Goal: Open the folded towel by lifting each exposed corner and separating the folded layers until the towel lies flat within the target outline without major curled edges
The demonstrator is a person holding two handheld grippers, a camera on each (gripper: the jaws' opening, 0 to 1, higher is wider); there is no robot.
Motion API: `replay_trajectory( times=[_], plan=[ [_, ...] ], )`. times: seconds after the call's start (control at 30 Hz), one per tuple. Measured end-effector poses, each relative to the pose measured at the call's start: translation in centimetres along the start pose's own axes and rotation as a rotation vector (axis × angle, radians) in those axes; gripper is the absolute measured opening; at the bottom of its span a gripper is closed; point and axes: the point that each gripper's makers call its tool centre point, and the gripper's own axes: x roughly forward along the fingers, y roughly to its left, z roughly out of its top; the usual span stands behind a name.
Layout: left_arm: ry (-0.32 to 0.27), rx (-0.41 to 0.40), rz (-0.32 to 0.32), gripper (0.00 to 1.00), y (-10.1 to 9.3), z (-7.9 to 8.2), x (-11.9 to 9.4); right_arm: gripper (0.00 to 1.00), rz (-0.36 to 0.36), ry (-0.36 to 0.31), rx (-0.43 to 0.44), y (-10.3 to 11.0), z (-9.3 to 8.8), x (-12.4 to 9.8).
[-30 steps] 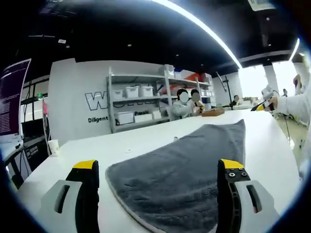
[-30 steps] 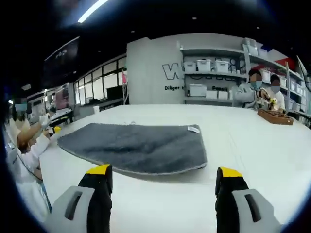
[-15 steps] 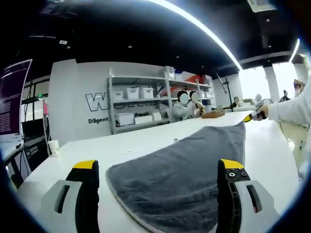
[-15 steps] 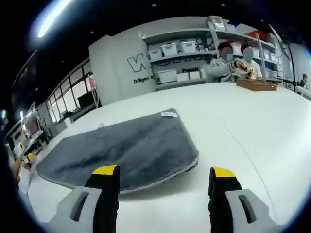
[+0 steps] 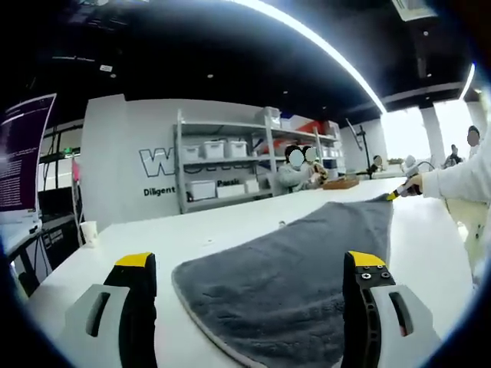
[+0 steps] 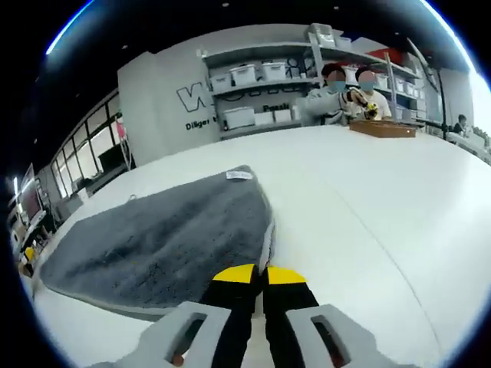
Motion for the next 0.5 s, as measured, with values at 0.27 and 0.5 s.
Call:
replay_trajectory(
  times=[0.27, 0.5],
  plan=[
    [0.004, 0.000, 0.001, 1.00, -0.1, -0.1, 0.0, 0.00, -0.005, -0.018, 0.060, -1.4, -0.7, -1.4],
    [0.017, -0.001, 0.005, 1.00, 0.0, -0.4, 0.1, 0.05, 0.020, -0.092, 0.069, -1.8, -0.1, -2.5]
  ],
)
